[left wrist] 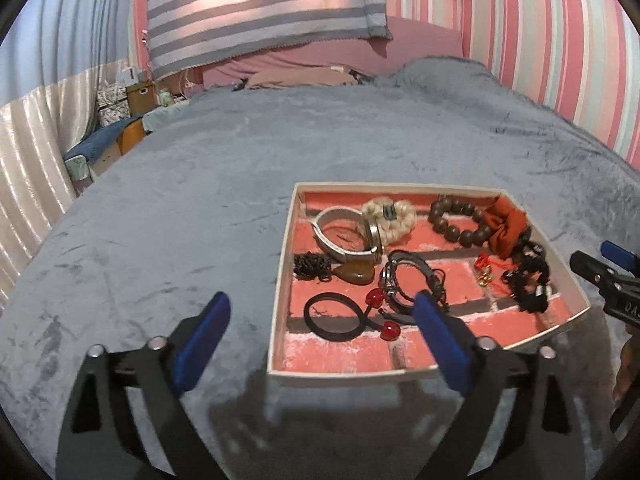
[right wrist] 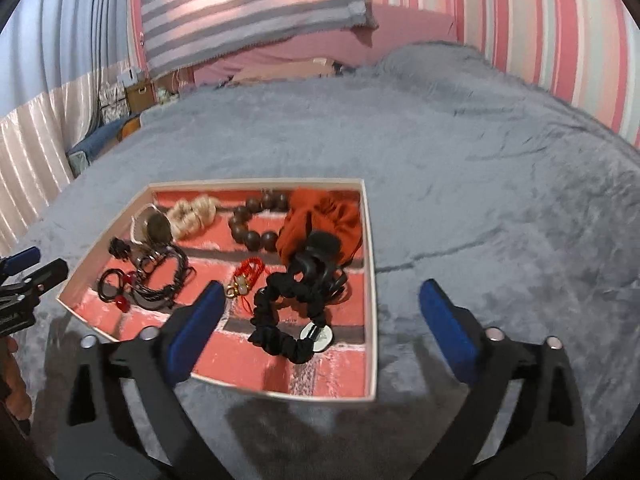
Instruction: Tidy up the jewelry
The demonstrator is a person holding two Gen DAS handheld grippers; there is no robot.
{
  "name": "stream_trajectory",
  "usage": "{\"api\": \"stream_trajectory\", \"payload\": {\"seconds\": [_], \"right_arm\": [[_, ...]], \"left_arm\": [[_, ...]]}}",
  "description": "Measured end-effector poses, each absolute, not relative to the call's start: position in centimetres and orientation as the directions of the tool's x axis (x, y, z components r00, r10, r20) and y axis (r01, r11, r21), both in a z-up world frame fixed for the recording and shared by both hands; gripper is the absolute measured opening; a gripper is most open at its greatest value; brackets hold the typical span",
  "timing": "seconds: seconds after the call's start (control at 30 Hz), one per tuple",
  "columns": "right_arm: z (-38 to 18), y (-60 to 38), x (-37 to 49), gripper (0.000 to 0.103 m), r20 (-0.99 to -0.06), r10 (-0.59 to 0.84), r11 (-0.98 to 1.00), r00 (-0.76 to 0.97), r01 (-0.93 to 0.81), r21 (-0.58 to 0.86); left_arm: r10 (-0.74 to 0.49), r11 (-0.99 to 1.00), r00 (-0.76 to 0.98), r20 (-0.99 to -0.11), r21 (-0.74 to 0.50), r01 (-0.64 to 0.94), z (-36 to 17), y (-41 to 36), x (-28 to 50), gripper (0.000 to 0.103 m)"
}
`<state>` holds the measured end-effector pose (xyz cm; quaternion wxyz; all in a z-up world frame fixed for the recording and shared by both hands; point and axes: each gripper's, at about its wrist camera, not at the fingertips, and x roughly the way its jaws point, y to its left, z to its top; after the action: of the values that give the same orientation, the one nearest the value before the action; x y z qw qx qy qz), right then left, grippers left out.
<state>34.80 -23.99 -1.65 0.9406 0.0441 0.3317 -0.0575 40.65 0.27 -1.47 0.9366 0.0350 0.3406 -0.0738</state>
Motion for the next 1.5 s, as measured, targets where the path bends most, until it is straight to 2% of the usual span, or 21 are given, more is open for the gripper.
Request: {"api": "stream_trajectory", "payload": {"seconds": [0.33,0.57,0.77,1.07,1.5], "right_arm": [[0.2,-21.9,27.3,0.099,-0.532,-0.143,0.985,0.834,0.174,0.010],[1.3,-18.7,21.7,0.099,-0.479,-0.126,0.991,0.869,0.133,-0.019],[2.3,-17.6,17.1,0.099,-0.464,-0.098,0.991,0.880,0.127,0.032],[4.1,-17.2,11.8,0.099,-0.393,-0.115,0.990,0.913,0.135,0.025],[3.8,-17.1,9.3,0.099,-0.354,-0.147,0.988,0.924,0.157,-0.002]], "left_arm": [[-0.081,0.993,0.835,-0.545,0.033,0.117,1.8,1.7,31.2,0.098],[-0.068,0.995,0.860,-0.505,0.032,0.097,2.2,1.6,24.9,0.098],[-0.058,0.997,0.882,-0.468,0.022,0.077,2.7,1.8,20.6,0.098],[-0.073,0.997,0.905,-0.420,0.004,0.082,3.6,1.6,16.6,0.098],[-0.084,0.996,0.915,-0.395,-0.006,0.089,3.5,1.4,15.4,0.098]]}}
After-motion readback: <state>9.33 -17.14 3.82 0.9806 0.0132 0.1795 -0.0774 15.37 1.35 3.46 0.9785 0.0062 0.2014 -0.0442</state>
